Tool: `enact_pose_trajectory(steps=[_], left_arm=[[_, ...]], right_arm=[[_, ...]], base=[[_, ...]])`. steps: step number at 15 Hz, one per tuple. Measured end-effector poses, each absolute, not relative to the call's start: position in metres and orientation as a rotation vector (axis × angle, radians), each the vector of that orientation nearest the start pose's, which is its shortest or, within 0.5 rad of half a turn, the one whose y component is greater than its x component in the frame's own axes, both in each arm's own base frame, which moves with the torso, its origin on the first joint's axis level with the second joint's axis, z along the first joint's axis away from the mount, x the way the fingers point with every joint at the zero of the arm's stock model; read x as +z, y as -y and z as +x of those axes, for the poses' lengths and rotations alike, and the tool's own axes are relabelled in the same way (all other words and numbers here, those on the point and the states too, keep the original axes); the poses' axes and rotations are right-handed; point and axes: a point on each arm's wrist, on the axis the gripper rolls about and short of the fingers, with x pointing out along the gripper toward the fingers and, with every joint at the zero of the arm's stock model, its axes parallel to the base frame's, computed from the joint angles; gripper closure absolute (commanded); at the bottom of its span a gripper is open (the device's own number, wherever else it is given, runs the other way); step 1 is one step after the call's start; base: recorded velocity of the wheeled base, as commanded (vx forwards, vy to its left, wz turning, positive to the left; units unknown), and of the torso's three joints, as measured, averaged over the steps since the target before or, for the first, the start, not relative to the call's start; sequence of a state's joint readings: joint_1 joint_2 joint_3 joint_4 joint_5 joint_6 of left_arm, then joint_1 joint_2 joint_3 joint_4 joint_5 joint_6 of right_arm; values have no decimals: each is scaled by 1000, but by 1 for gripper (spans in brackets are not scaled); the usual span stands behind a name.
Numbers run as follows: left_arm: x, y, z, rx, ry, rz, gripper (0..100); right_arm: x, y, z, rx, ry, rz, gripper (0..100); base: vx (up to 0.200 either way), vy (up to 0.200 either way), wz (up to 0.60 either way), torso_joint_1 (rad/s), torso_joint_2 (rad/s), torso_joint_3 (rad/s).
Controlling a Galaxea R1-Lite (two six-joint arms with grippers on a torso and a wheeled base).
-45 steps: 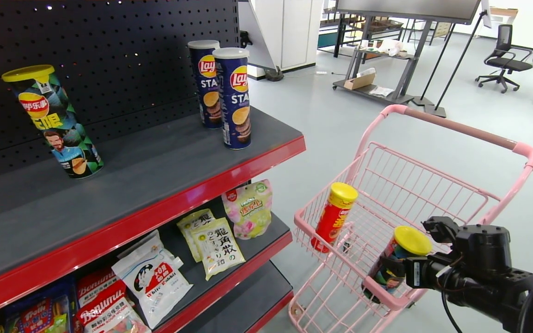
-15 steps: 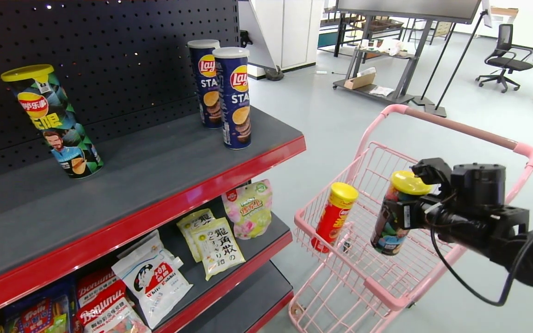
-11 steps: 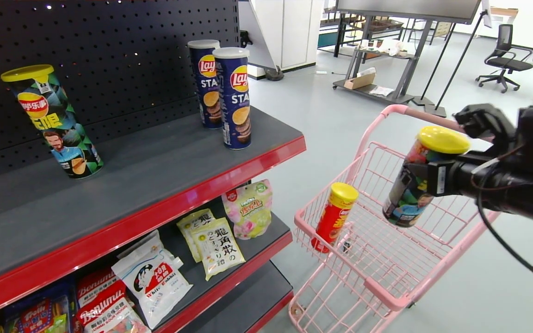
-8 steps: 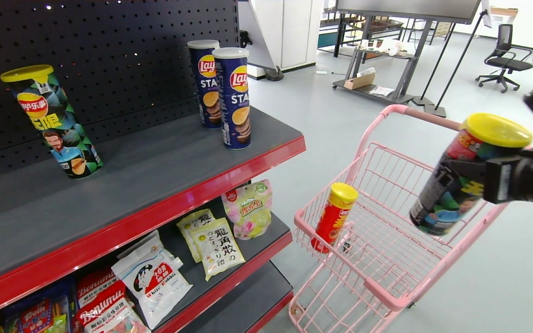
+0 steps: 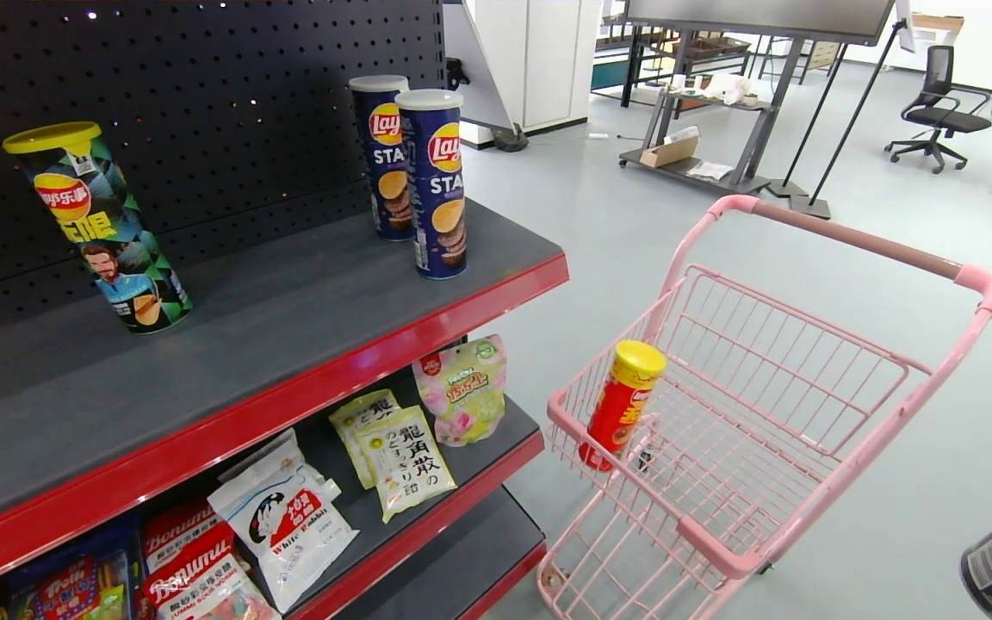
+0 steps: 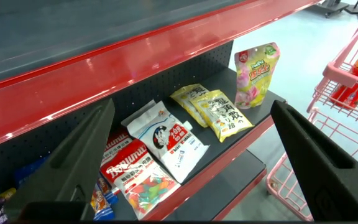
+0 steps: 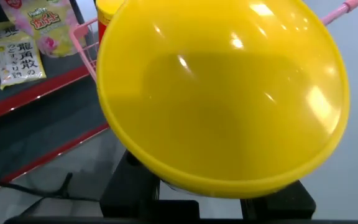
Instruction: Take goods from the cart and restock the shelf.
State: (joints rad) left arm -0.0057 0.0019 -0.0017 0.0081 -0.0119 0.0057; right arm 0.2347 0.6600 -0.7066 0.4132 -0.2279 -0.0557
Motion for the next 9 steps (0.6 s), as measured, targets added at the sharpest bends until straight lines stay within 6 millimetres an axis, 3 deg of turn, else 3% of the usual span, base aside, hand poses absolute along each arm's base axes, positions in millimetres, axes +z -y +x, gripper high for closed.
enact_pose_trajectory(steps=[6,9], left_arm=[[75,0,-23,-18,-8,6,0],[75,0,-23,-19,-8,6,0]], right_arm=[[216,5,0,6,-287,-167,100],[214,6,-4,6,-286,-166,100]], base=[[0,0,0,0,0,0],[0,0,0,149,-408,-242]])
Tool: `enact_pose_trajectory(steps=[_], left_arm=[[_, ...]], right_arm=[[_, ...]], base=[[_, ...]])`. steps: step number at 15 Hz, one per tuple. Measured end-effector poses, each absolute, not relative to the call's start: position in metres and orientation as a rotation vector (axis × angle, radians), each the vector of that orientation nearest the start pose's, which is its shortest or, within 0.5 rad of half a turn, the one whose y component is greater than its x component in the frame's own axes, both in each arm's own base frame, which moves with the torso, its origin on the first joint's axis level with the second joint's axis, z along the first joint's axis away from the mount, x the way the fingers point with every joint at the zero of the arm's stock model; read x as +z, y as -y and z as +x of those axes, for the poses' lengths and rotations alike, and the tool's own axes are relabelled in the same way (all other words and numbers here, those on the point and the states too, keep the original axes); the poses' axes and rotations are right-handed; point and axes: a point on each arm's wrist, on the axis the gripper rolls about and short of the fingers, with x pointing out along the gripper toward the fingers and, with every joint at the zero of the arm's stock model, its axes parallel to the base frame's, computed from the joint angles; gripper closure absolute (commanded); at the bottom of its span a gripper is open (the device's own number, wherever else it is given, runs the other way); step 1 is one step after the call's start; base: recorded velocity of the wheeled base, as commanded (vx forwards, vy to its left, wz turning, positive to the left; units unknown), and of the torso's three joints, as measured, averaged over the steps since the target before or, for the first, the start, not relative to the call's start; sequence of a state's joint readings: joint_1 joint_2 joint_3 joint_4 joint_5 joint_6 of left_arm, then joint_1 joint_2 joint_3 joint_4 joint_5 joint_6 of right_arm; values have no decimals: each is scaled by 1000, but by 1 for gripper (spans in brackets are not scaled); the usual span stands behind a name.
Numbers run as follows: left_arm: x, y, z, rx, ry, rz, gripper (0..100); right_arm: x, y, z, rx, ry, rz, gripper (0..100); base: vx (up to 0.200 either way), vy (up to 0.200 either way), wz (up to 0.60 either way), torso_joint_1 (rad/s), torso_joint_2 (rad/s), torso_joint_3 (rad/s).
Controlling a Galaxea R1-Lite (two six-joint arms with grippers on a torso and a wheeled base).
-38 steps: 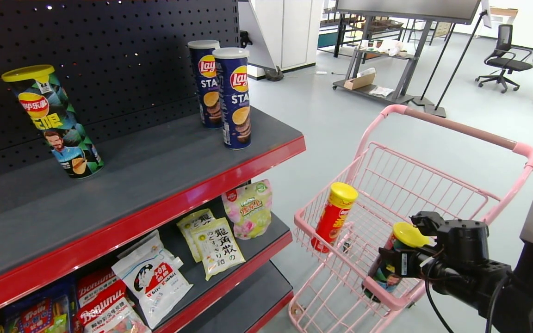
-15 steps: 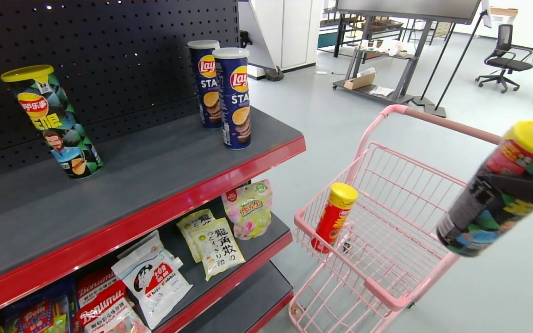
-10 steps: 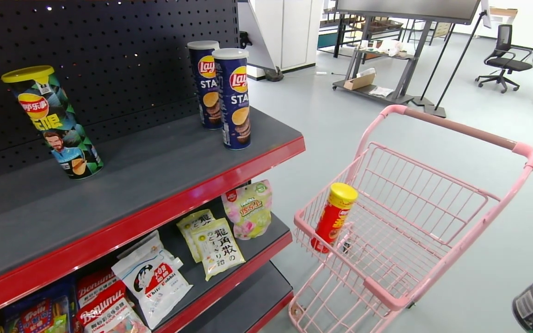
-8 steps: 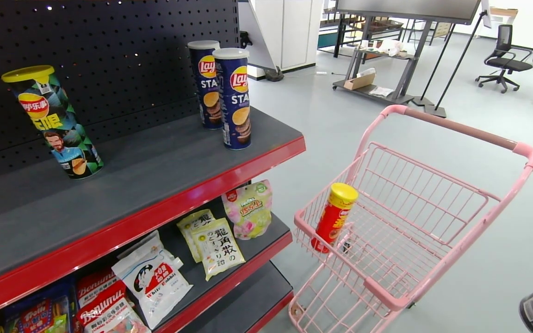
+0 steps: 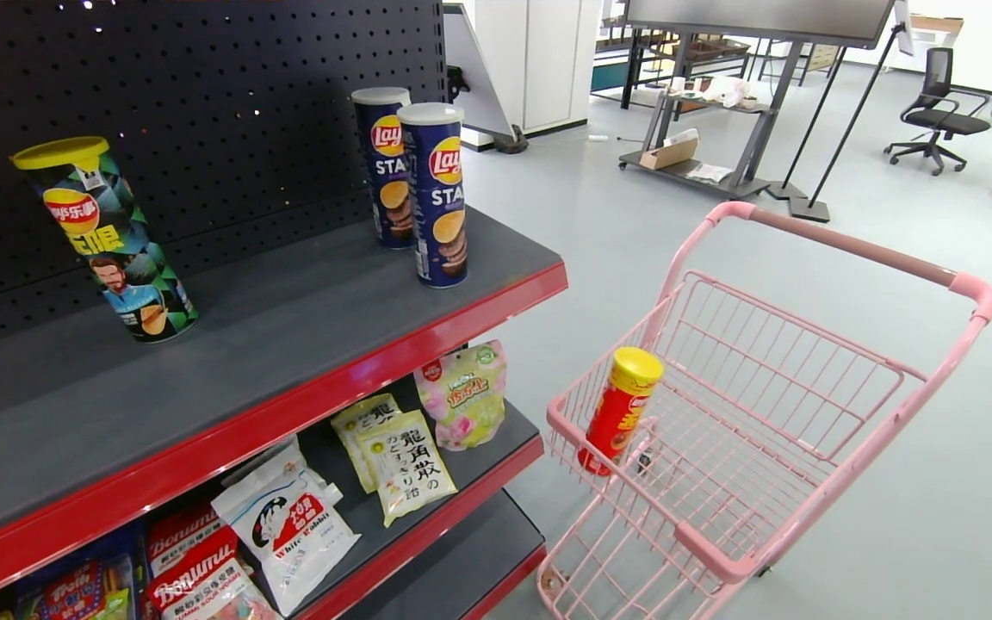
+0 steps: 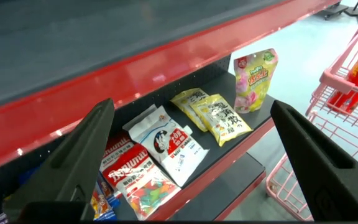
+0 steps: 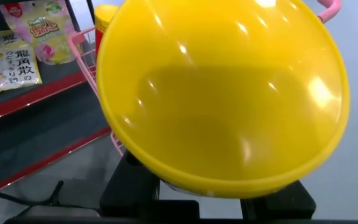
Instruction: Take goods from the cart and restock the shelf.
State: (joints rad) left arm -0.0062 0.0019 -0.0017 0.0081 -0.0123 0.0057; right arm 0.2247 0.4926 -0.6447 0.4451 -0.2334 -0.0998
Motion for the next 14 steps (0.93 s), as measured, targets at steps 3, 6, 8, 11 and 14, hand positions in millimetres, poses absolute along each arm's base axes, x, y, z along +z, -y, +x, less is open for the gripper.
enact_pose_trajectory(steps=[3,6,8,11,14], left_arm=[[75,0,-23,-18,-7,6,0],[75,0,-23,-19,-8,6,0],[75,0,-23,-19,-8,6,0],[75,0,-23,-18,-8,5,0],[75,0,-23,-18,-8,6,0]], right_arm=[[213,6,-5,9,-283,-164,100],[209,6,-4,14,-298,-166,100],[208,6,-4,14,-302,-166,100],[208,6,-3,15,-307,-166,100],[208,5,-1,14,-308,-167,100]], base=[[0,0,0,201,-515,-310],[0,0,0,168,-403,-242],[0,0,0,166,-366,-224],[0,0,0,142,-369,-211],[0,0,0,157,-356,-209]])
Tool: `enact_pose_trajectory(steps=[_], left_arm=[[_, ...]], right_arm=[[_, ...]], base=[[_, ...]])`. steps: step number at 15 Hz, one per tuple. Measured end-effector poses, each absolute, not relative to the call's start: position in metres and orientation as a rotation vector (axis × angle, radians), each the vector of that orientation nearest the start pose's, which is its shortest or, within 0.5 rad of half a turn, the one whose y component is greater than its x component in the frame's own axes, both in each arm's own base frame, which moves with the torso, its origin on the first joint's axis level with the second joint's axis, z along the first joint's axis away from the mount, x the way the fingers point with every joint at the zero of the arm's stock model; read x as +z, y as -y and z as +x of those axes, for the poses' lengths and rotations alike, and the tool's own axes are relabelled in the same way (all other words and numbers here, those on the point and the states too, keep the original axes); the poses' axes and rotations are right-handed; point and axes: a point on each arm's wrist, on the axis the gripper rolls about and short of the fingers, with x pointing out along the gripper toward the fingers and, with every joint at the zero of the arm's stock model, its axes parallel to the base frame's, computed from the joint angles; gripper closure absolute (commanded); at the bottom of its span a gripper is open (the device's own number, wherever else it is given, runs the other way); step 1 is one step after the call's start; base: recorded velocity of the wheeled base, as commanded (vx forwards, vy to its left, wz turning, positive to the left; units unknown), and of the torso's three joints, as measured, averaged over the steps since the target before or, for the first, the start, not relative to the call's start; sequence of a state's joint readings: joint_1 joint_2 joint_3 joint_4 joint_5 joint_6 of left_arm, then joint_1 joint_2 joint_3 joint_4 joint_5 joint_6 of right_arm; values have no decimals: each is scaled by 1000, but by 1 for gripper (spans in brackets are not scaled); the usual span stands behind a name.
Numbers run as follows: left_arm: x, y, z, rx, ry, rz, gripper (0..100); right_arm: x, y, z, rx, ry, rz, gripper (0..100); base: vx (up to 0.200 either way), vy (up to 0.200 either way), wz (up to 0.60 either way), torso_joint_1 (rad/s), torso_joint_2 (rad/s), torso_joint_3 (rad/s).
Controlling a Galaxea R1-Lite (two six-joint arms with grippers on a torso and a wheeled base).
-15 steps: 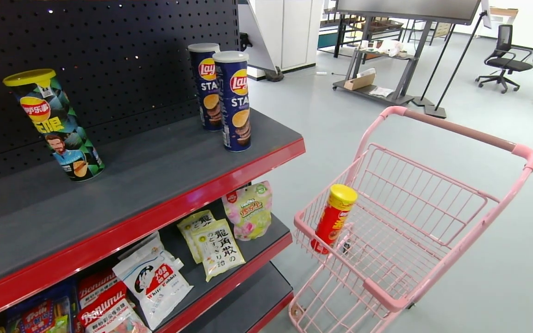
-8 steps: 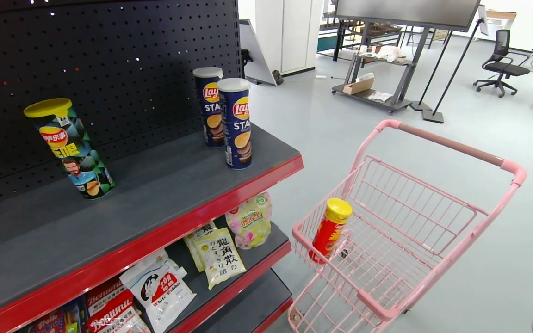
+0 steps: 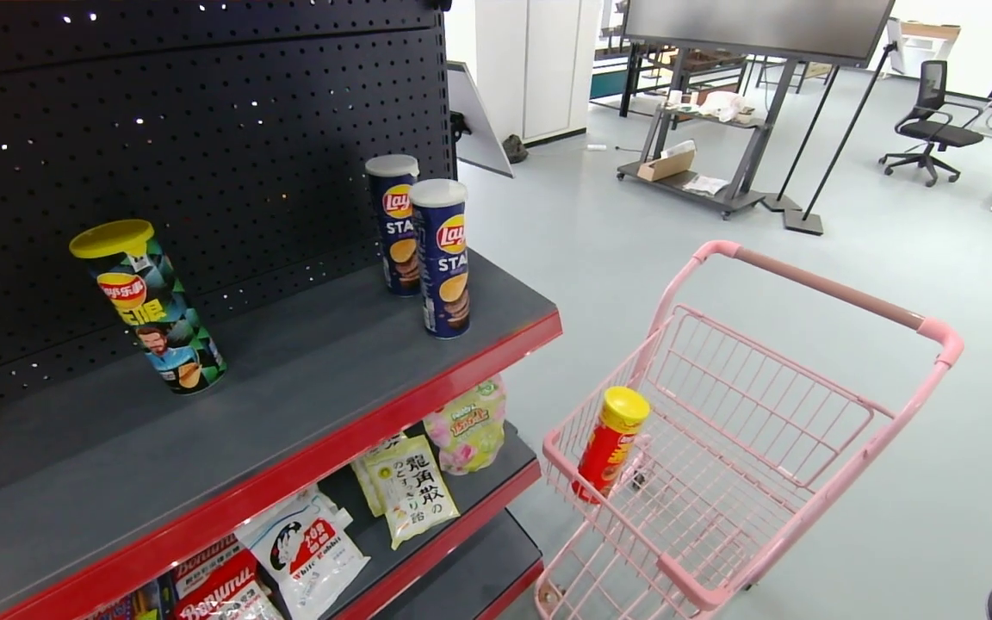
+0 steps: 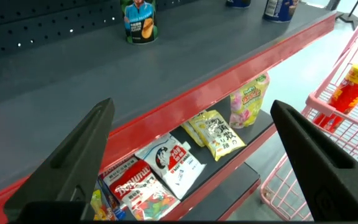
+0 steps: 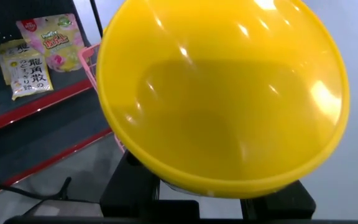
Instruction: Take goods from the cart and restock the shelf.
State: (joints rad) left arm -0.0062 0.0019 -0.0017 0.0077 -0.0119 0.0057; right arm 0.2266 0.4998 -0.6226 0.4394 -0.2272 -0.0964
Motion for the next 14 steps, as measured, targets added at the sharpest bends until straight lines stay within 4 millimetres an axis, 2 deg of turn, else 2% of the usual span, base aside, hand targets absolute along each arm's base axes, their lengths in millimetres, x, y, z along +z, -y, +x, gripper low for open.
enact_pose_trajectory(steps=[4,14], left_arm=[[75,0,-23,-18,-8,6,0],[75,0,-23,-18,-8,5,0]], right_arm=[[209,5,2,8,-320,-171,100],[201,6,-1,-11,-325,-175,100]], base=[[0,0,0,90,-211,-114],[0,0,600,6,-2,-2]])
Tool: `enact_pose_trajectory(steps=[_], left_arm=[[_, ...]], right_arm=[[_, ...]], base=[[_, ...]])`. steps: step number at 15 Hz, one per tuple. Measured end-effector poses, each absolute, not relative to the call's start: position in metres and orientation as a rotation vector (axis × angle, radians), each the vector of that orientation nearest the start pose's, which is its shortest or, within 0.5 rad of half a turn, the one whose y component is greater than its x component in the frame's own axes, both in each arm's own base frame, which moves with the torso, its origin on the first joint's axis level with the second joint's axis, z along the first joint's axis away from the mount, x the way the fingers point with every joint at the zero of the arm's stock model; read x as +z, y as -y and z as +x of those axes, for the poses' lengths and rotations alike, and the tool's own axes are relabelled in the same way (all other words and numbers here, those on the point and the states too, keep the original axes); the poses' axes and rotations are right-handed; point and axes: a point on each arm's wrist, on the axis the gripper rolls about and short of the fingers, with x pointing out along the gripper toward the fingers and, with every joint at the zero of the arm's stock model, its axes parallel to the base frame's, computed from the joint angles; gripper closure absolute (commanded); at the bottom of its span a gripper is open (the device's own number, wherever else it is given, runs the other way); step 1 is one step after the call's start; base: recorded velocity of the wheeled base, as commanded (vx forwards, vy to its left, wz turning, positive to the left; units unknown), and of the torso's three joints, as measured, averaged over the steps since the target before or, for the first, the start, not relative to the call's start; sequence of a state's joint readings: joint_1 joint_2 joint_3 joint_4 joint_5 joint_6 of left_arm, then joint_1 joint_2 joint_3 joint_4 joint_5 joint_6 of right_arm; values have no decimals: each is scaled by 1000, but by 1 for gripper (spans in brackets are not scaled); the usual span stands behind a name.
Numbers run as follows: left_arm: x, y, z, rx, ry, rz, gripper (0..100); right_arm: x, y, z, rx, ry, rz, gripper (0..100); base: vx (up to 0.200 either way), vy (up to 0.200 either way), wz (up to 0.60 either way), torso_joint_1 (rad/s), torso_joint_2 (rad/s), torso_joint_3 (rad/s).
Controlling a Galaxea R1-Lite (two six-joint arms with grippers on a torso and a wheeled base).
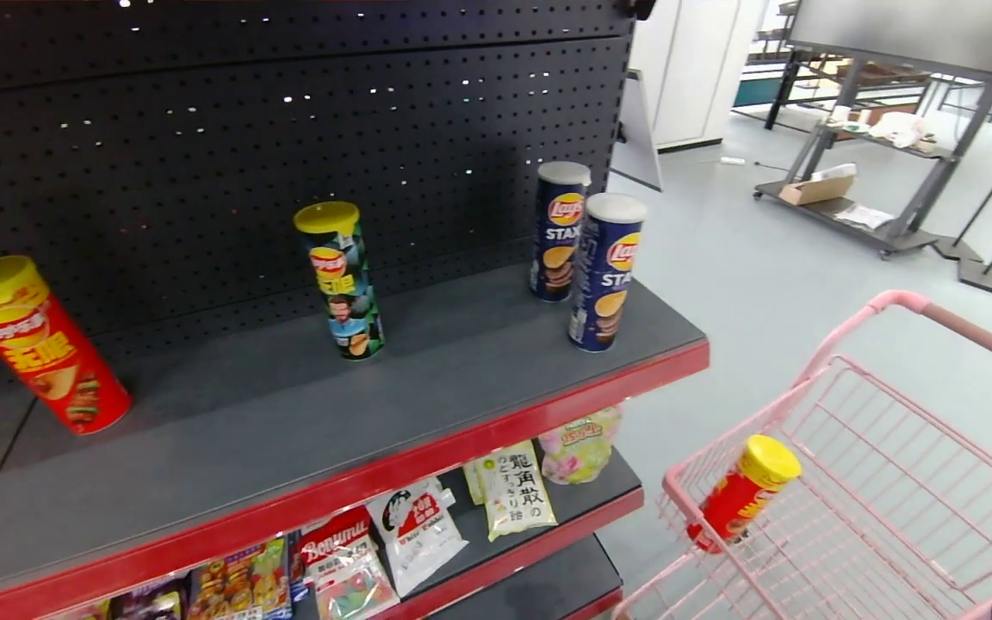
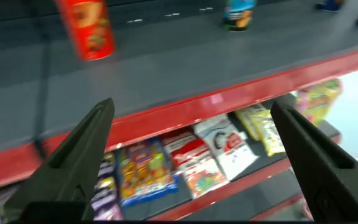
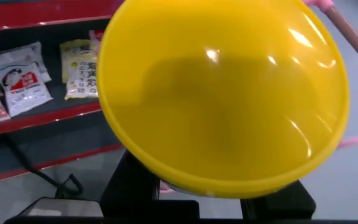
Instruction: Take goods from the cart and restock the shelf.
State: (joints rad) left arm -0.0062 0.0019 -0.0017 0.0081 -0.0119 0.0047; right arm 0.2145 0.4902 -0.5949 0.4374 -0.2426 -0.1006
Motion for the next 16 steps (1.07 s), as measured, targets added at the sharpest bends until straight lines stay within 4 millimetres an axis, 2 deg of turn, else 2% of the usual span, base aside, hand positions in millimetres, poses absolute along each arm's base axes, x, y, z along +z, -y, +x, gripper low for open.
enact_pose_trajectory(steps=[2,6,9,11,12,16], left_arm=[[75,0,-23,-19,-8,5,0],[75,0,-23,-20,-8,5,0],[75,0,-23,-19,-8,6,0],[75,0,-23,-19,-8,6,0],[75,0,-23,-19,-8,6,0],[75,0,-23,-20,-9,5,0]], right_arm=[[198,7,-5,-21,-314,-175,100],[188,10,-18,-41,-270,-168,100],[175,14,-36,-45,-191,-159,100],[163,17,-47,-48,-138,-157,100],[162,18,-50,-56,-99,-155,100],[160,19,-55,-51,-23,-135,100]], base=[[0,0,600,-2,-2,2],[0,0,0,0,0,0],[0,0,0,0,0,0],[200,0,0,2,2,7],[200,0,0,-22,-7,7],[0,0,0,21,5,-1]])
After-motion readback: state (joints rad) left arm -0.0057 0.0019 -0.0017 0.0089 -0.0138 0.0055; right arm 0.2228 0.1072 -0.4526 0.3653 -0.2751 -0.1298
